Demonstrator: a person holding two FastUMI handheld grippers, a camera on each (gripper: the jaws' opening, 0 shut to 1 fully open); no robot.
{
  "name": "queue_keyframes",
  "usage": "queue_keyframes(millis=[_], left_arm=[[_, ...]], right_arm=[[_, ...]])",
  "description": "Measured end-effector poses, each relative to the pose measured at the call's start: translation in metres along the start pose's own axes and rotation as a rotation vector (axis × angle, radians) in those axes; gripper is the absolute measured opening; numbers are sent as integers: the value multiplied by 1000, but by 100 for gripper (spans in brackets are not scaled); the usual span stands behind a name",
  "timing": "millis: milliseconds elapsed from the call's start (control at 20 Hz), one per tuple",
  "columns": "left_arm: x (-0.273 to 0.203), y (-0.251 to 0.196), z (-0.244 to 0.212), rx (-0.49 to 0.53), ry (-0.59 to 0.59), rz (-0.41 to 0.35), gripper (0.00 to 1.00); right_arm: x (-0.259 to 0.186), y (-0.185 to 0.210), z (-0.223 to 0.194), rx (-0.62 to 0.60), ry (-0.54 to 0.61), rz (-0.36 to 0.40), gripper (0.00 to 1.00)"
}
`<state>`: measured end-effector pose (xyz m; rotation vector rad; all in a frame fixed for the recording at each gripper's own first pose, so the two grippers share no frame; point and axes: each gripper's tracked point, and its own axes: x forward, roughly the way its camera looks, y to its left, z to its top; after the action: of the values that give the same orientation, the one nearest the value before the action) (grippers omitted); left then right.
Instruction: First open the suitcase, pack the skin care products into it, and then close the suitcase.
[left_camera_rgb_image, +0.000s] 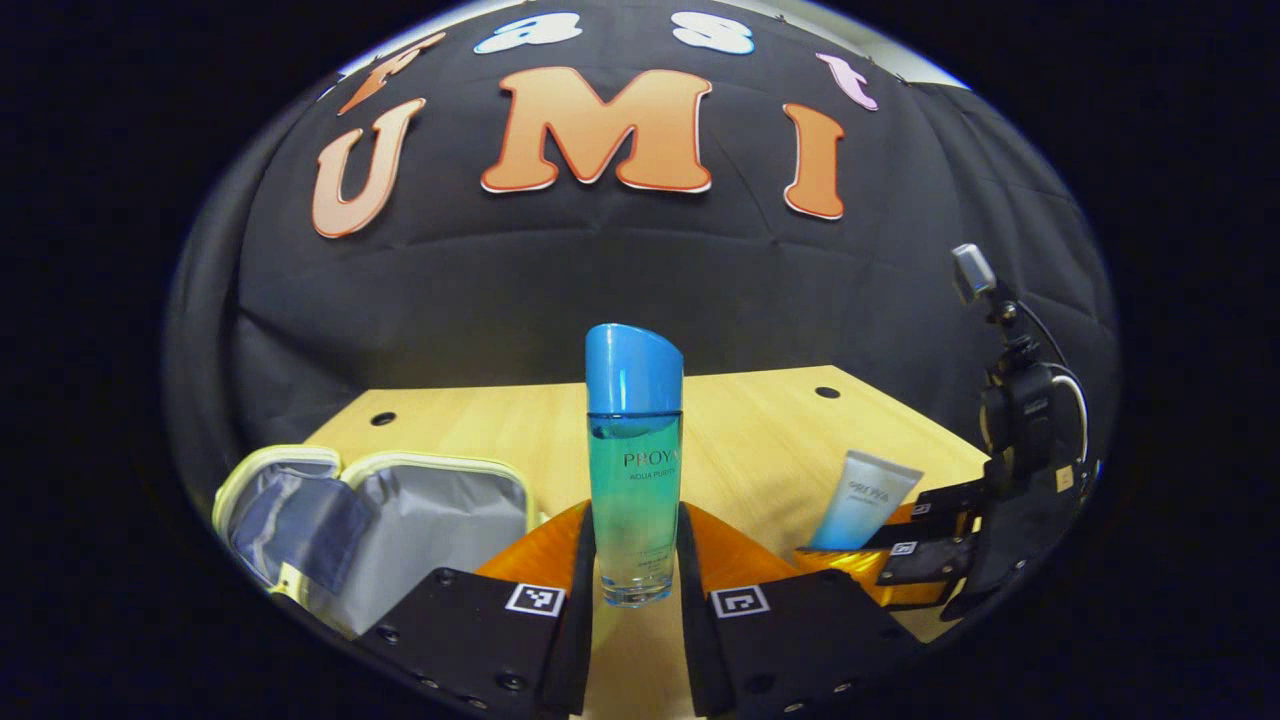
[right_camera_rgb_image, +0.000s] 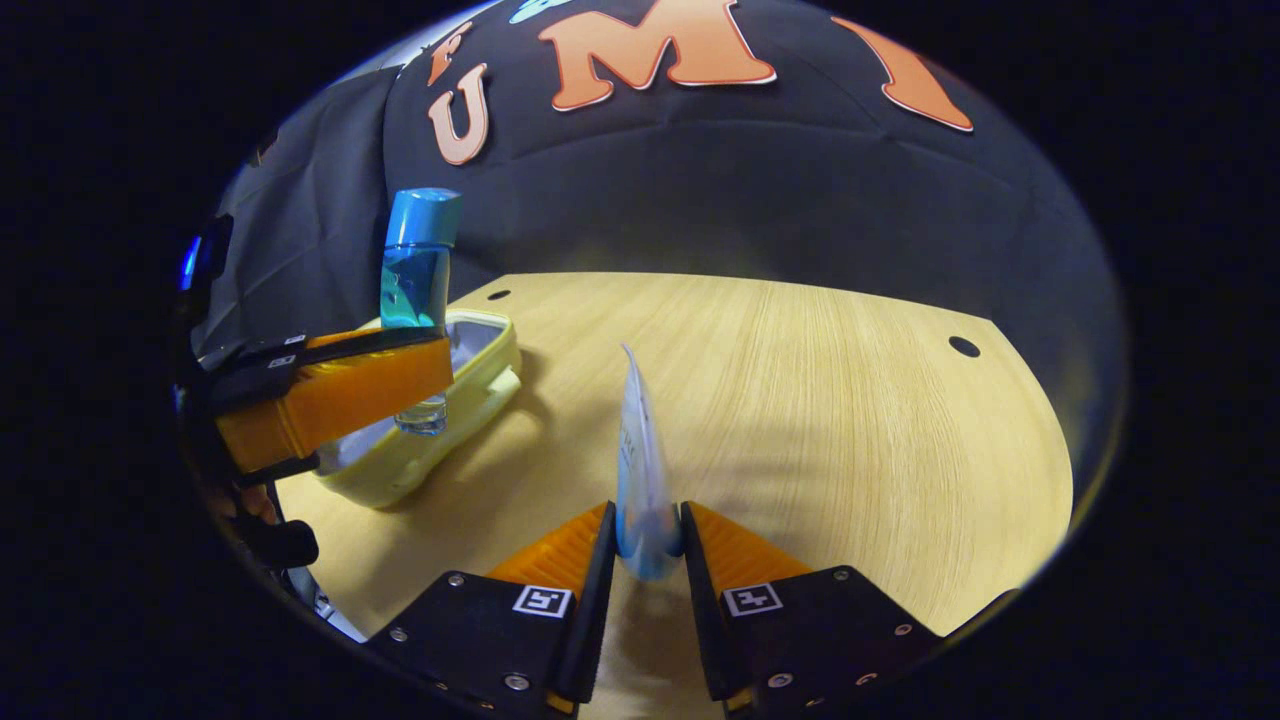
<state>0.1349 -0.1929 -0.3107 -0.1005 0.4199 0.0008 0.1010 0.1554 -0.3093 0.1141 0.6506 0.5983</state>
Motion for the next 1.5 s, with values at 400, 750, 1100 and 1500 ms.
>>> queue_keyframes(millis=[400,750,1100,1500], left_arm=[[-44,102,18,-9,28,92,38],[-55,182,-18,-30,171,104,39],[-45,219,-83,-97,372,48,40],[-29,207,-121,-127,569,-65,39]], right_arm=[[-21,67,64,-31,-39,70,41],[-8,148,86,4,-5,166,41],[25,187,76,87,72,156,41],[54,206,56,155,153,115,41]])
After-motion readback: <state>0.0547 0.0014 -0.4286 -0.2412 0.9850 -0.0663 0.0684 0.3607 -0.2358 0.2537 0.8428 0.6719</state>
